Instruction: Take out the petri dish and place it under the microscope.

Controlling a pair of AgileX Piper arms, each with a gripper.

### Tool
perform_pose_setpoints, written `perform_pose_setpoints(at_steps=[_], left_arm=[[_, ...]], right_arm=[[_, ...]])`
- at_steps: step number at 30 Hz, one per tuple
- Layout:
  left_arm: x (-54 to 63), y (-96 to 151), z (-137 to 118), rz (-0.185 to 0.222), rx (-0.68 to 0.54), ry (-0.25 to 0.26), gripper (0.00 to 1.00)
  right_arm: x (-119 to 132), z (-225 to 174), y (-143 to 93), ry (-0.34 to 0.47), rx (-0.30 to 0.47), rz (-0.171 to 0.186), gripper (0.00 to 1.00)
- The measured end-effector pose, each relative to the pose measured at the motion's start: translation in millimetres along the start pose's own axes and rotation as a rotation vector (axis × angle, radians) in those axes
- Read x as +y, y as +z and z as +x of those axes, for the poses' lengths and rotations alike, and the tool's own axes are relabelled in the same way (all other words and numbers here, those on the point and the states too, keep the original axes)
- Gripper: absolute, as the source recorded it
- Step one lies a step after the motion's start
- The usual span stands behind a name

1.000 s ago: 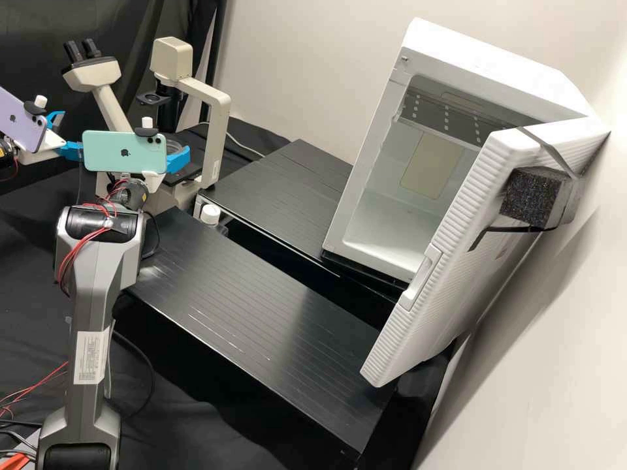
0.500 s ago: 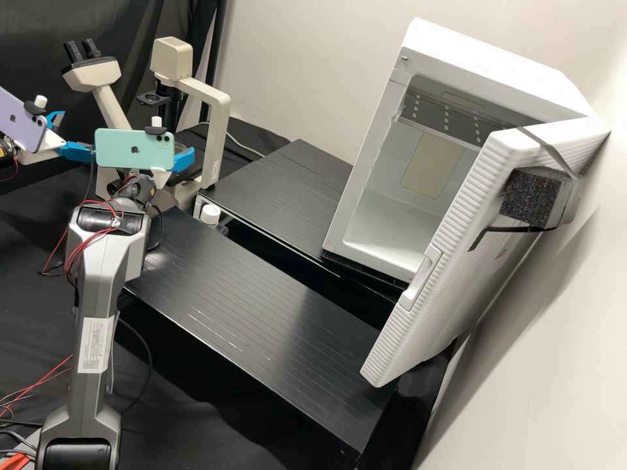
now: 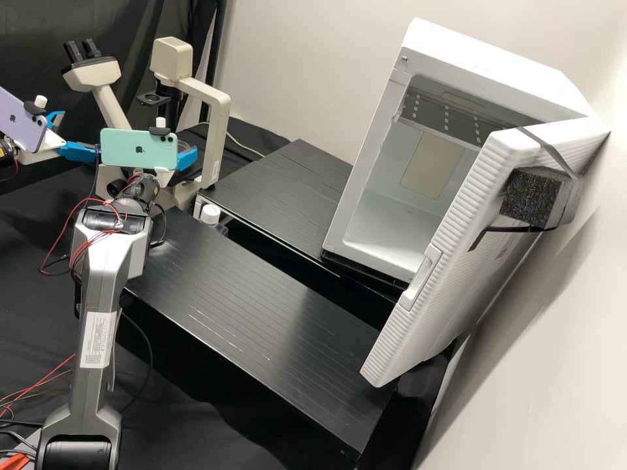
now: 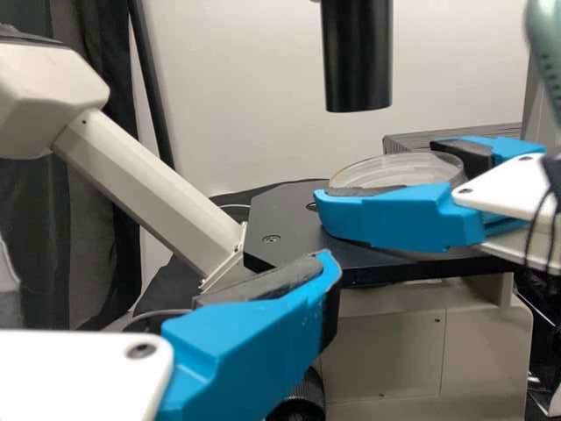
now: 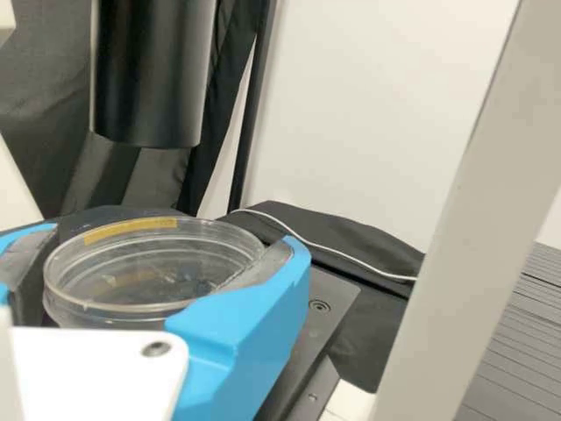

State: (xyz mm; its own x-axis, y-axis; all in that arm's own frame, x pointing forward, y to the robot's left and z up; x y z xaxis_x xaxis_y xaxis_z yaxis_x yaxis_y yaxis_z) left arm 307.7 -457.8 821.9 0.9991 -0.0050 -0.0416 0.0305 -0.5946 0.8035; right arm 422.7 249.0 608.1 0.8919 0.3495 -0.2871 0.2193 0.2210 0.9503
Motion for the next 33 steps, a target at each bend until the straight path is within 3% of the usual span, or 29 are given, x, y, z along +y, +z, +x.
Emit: perform_pose_setpoints(at_steps=[3, 9, 14, 20, 27, 33], left_arm=[[0.0, 0, 0, 0.000, 0.000, 0.000, 1.00], [0.0, 0, 0, 0.000, 0.000, 0.000, 1.00], [0.0, 0, 0, 0.000, 0.000, 0.000, 1.00], [0.0, 0, 0, 0.000, 0.000, 0.000, 1.00], [0.0, 0, 0, 0.000, 0.000, 0.000, 1.00], [0.0, 0, 0, 0.000, 0.000, 0.000, 1.00]], right_arm=[[-1, 1, -4, 0.012, -0.008, -0.032, 0.00], [-3, 2, -8, 0.023, -0.026, -0.057, 0.00], [-3, 2, -8, 0.027, -0.047, -0.041, 0.00], [-1, 3, -12, 0.036, -0.053, -0.060, 0.00], [-2, 3, -13, 0.026, -0.057, -0.049, 0.00], [-5, 4, -14, -0.009, -0.046, 0.028, 0.00]])
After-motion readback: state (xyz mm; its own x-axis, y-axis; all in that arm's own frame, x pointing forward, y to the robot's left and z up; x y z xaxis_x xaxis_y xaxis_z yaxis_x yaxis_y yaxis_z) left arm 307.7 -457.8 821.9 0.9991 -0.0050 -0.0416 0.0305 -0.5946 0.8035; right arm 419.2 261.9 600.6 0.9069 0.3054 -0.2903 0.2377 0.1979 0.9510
